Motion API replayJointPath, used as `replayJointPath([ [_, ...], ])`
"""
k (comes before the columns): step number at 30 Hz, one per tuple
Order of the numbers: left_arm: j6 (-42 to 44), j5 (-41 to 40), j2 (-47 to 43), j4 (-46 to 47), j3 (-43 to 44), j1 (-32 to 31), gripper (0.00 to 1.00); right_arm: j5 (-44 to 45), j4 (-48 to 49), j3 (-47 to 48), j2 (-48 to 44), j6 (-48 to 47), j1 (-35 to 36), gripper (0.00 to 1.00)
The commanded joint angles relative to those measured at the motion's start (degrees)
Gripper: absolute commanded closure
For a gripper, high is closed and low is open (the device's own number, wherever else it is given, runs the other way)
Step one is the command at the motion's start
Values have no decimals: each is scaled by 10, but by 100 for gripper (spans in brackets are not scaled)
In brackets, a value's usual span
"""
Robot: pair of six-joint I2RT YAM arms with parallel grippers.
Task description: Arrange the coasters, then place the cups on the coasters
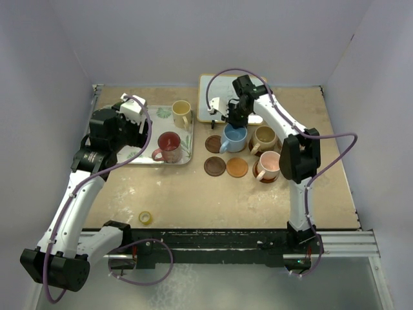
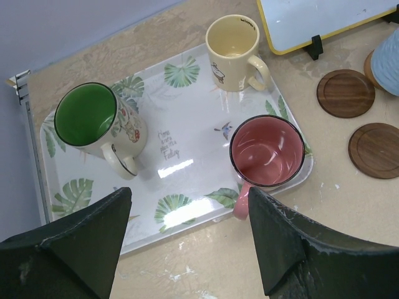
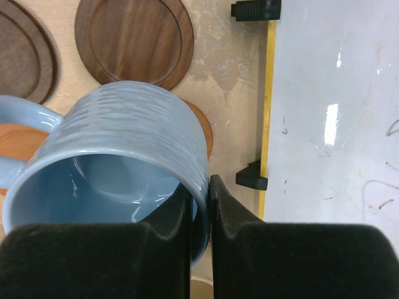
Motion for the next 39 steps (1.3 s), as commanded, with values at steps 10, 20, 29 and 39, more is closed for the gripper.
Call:
replayJointPath([
  [10, 11, 15, -4, 21, 2, 10, 27, -18, -1, 41, 10, -53, -19, 99],
  [20, 11, 24, -2, 19, 2, 14, 27, -17, 15, 35, 22, -61, -22, 99],
  [29, 11, 33, 0, 15, 5, 17, 27, -11, 15, 46, 38, -67, -24, 99],
  [39, 12, 37, 0, 15, 5, 18, 27, -8, 17, 44, 43, -73, -24, 98],
])
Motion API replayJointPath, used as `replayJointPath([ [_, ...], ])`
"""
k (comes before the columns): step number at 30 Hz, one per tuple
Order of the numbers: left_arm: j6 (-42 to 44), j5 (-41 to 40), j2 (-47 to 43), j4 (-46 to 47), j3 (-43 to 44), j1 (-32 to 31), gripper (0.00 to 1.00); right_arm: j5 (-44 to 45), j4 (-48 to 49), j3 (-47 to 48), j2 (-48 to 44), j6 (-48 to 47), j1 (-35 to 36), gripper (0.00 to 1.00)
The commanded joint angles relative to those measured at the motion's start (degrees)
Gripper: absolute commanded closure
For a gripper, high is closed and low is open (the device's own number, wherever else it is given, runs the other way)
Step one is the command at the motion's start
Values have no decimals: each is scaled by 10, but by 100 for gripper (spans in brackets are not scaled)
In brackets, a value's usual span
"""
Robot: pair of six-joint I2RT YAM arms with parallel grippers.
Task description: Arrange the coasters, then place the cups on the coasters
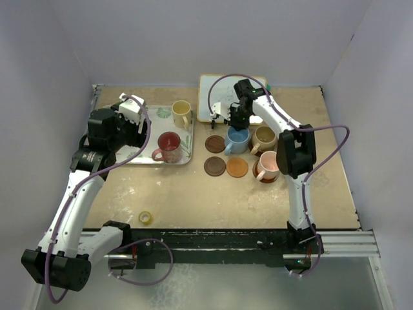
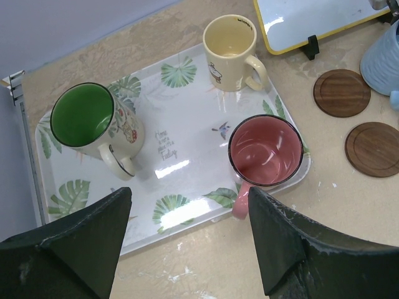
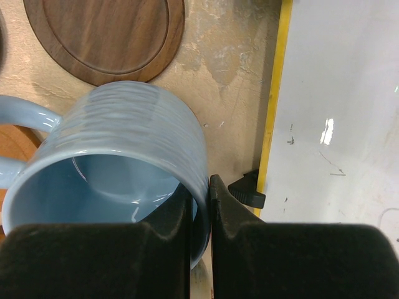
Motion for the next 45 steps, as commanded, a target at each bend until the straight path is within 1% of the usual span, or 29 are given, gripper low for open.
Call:
replayJointPath([
  [1, 9, 12, 0, 15, 5, 5, 27, -12, 4, 34, -16, -8, -4, 98],
  [12, 10, 17, 0, 13, 4, 7, 27, -31, -28, 77, -10, -12, -10, 98],
  [25, 11, 18, 2, 15, 2, 7, 27, -30, -36, 90, 14, -14, -11, 97],
  [33, 12, 18, 3, 15, 3, 7, 27, -33, -41, 86, 19, -14, -11, 93],
  [36, 11, 18, 4, 15, 4, 8, 27, -33, -38, 82, 19, -13, -11, 90],
  [45, 14, 17, 5, 14, 3, 8, 27, -23, -41, 81, 12, -7, -11, 73],
])
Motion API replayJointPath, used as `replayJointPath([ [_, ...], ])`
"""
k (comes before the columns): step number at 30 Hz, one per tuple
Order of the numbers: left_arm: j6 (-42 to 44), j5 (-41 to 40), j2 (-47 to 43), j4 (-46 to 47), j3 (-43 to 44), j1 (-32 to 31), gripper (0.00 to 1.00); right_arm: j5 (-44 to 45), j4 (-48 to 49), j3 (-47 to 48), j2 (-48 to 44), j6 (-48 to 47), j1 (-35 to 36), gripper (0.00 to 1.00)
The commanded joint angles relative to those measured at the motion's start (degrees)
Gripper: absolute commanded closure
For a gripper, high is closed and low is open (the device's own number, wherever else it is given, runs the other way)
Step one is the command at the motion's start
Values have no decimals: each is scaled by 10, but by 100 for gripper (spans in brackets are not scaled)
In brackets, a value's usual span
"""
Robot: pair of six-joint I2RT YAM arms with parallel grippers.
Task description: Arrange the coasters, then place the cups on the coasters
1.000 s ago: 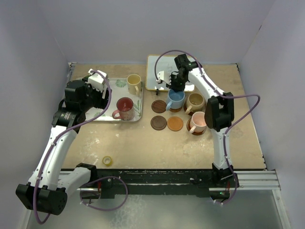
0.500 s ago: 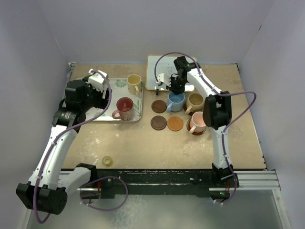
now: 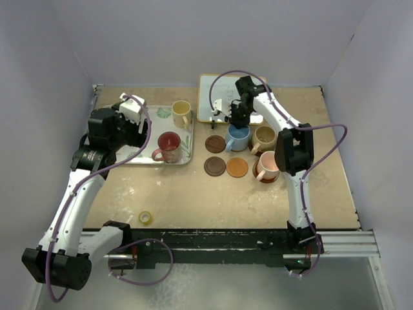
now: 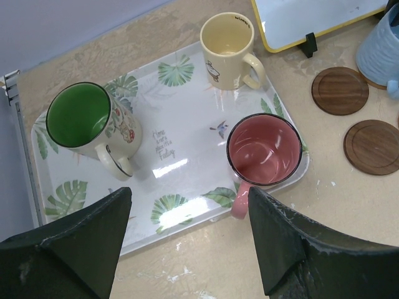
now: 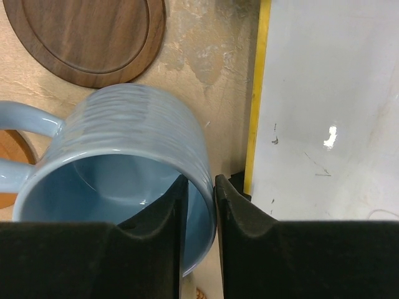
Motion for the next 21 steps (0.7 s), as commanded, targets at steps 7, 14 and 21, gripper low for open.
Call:
replayJointPath([
  [7, 14, 7, -1, 12, 6, 5, 27, -6, -22, 22, -45, 3, 0, 64],
  [14, 28, -28, 26, 3, 34, 5, 27, -27, -16, 22, -107, 49, 0, 52],
  [21, 26, -15, 114, 1, 97, 5, 27, -32, -6, -12, -205, 136, 0, 49],
])
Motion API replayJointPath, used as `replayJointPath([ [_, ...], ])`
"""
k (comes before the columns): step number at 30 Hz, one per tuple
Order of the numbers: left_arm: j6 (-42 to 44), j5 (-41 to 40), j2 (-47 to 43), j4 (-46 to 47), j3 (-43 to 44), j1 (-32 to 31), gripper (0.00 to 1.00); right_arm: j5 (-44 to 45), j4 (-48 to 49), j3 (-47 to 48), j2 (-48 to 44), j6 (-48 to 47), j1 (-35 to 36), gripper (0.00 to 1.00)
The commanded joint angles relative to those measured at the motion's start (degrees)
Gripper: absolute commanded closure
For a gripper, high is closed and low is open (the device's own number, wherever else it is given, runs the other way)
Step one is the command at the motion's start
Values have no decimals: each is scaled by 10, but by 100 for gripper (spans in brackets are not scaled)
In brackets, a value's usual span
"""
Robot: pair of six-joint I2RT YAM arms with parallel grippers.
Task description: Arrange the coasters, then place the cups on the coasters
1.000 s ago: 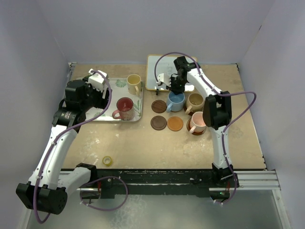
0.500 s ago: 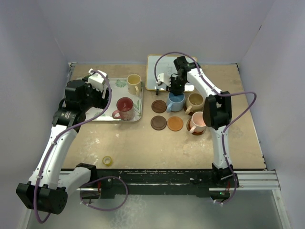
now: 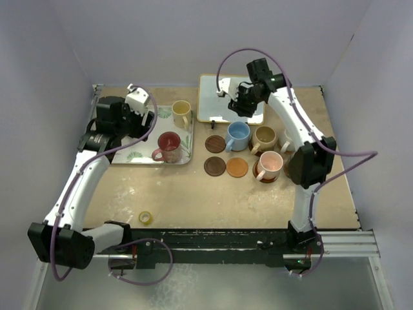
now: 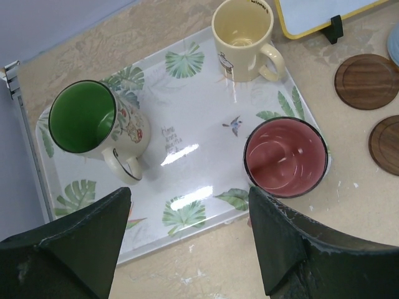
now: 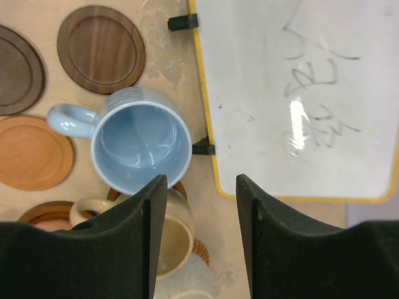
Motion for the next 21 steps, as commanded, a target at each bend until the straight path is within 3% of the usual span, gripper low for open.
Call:
replayJointPath([
  [1, -3, 9, 51, 19, 64, 4, 27, -21, 3, -18, -92, 84, 0, 49],
  [8, -69, 46, 174, 52, 138, 2, 23, -7, 3, -112, -211, 216, 0, 45],
  [14, -110, 50, 289, 68, 212, -5, 22, 33, 58, -259, -351, 321, 0, 43],
  [21, -146, 38, 432, 68, 322, -26, 23, 57, 86, -422, -482, 363, -1, 42],
])
